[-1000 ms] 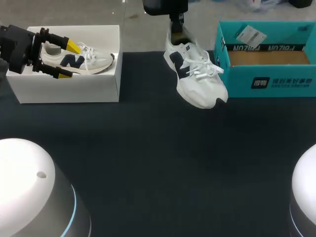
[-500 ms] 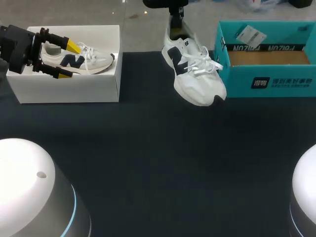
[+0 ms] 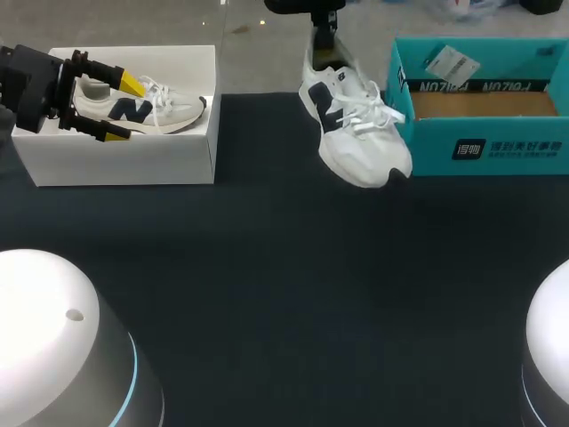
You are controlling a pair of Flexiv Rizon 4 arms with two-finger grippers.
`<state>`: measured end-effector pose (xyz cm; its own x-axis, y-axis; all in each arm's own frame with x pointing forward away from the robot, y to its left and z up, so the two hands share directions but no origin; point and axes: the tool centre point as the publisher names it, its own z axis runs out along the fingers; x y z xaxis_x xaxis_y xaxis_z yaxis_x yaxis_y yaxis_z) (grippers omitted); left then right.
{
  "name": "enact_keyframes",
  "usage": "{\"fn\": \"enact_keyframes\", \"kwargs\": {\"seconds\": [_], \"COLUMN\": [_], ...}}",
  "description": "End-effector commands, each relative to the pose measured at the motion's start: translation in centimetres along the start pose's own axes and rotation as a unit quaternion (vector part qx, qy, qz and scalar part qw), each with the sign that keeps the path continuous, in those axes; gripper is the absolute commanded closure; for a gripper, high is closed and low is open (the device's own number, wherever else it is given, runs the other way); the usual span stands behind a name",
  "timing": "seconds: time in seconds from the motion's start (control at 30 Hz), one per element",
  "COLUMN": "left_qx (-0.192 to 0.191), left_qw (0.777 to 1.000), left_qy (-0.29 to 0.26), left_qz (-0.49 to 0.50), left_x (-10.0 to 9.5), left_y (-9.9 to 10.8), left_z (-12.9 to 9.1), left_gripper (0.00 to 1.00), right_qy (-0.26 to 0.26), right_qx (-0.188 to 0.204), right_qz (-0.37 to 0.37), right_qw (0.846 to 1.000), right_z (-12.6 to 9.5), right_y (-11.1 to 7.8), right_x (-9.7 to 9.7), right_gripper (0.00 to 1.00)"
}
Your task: Take the shoe out of the shoebox, open the shoe tongue, remove and reinsert the insole, then place the shoe into the shoebox
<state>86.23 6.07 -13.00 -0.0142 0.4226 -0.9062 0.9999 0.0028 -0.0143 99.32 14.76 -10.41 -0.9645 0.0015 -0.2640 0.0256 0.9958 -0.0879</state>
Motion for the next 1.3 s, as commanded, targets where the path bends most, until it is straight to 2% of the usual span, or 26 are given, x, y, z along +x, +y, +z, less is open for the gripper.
{"fn": "enact_keyframes", "kwargs": {"seconds": [0.03, 0.27, 0.7, 1.03, 1.3], "left_qx": [0.000, 0.000, 0.000, 0.000, 0.000], "left_qw": [1.000, 1.000, 1.000, 1.000, 1.000], "left_qy": [0.002, 0.002, 0.002, 0.002, 0.002], "left_qz": [0.000, 0.000, 0.000, 0.000, 0.000], "left_x": [-0.1, -0.1, -0.1, -0.1, -0.1], "left_y": [0.0, 0.0, 0.0, 0.0, 0.0], "left_z": [0.0, 0.0, 0.0, 0.0, 0.0], "left_gripper": [0.00, 0.00, 0.00, 0.00, 0.00], "right_qy": [0.017, 0.022, -0.008, -0.023, -0.028], "right_qx": [-0.018, -0.032, -0.020, -0.002, 0.010], "right_qz": [-0.002, 0.008, 0.061, 0.085, 0.085], "right_qw": [1.000, 0.999, 0.998, 0.996, 0.996], "right_z": [1.4, 2.8, 6.1, 7.3, 7.7], "right_y": [-3.3, -7.3, -15.3, -20.8, -25.6], "right_x": [-3.5, -6.6, -11.2, -12.9, -12.9], "right_gripper": [1.00, 1.00, 1.00, 1.00, 1.00]}}
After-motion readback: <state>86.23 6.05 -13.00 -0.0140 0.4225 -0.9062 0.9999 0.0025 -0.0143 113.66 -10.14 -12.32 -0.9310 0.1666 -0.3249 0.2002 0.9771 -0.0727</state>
